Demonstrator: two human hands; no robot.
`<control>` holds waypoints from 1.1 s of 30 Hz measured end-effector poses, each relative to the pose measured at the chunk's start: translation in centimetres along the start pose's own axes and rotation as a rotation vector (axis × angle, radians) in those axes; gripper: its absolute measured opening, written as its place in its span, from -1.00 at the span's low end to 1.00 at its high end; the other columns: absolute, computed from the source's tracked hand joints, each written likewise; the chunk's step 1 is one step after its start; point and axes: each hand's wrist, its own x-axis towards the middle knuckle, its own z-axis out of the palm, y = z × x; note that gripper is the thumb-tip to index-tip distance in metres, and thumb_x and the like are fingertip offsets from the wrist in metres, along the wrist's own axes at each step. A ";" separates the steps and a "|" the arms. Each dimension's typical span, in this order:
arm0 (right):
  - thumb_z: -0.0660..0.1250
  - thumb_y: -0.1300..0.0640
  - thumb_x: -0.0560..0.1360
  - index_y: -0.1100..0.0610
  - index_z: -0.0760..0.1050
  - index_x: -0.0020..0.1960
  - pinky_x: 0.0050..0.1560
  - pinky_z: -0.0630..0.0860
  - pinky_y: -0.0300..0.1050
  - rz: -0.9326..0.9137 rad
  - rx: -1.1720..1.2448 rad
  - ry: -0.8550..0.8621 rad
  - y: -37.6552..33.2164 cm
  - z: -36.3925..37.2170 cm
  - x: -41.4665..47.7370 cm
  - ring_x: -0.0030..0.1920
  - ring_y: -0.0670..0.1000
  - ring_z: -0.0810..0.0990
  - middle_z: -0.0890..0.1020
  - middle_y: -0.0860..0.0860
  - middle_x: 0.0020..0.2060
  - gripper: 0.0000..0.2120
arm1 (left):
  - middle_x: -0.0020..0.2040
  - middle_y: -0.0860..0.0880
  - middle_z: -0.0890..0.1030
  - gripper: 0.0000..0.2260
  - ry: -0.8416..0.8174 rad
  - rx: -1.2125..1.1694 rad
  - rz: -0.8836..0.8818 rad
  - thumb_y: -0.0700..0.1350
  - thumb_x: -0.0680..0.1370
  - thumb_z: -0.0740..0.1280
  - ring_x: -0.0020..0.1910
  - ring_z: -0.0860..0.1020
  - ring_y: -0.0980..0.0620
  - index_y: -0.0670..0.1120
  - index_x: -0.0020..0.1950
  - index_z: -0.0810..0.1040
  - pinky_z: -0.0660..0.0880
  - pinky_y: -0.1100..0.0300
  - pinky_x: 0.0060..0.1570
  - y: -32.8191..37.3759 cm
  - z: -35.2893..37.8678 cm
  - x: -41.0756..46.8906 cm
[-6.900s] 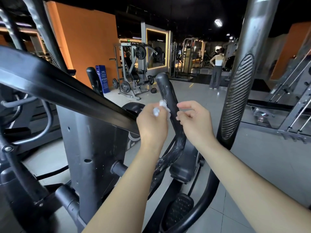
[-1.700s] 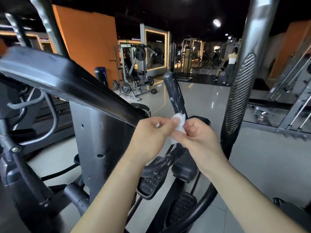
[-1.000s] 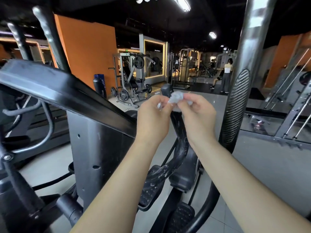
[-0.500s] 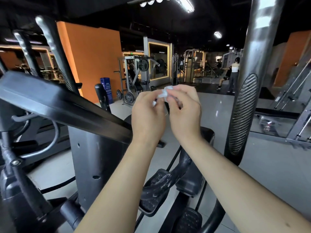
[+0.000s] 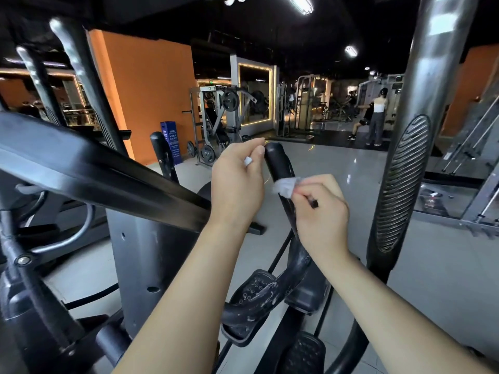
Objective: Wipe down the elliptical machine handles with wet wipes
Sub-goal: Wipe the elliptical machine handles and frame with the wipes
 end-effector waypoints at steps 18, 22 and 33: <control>0.50 0.34 0.47 0.15 0.69 -0.20 -0.02 0.46 -0.32 0.167 0.182 -0.071 -1.8 -0.3 1.1 -0.04 -0.14 0.61 0.63 -0.12 -0.07 -0.86 | 0.14 0.03 0.67 -0.76 -0.054 0.115 0.053 -0.11 0.67 0.33 0.15 0.61 0.07 -0.02 0.31 0.65 0.54 0.08 0.23 -0.1 -0.1 0.6; 0.51 0.39 0.44 0.17 0.70 -0.23 -0.01 0.52 -0.18 0.300 0.187 -0.075 -0.3 -1.1 -1.1 -0.04 -0.04 0.66 0.63 -0.13 -0.10 -0.84 | 0.08 0.03 0.66 -0.76 -0.059 0.113 0.061 -0.08 0.67 0.31 0.05 0.64 -0.01 0.02 0.31 0.64 0.60 -0.04 0.12 -0.5 0.1 0.7; 0.52 0.35 0.47 0.21 0.67 -0.18 -0.07 0.50 -0.18 0.124 0.222 -0.104 -1.9 0.2 2.8 -0.12 -0.08 0.58 0.60 0.03 -0.07 -0.91 | 0.11 0.07 0.67 -0.76 -0.045 0.018 0.017 -0.09 0.67 0.31 0.05 0.65 -0.03 0.04 0.32 0.63 0.61 -0.07 0.12 -0.8 0.5 0.1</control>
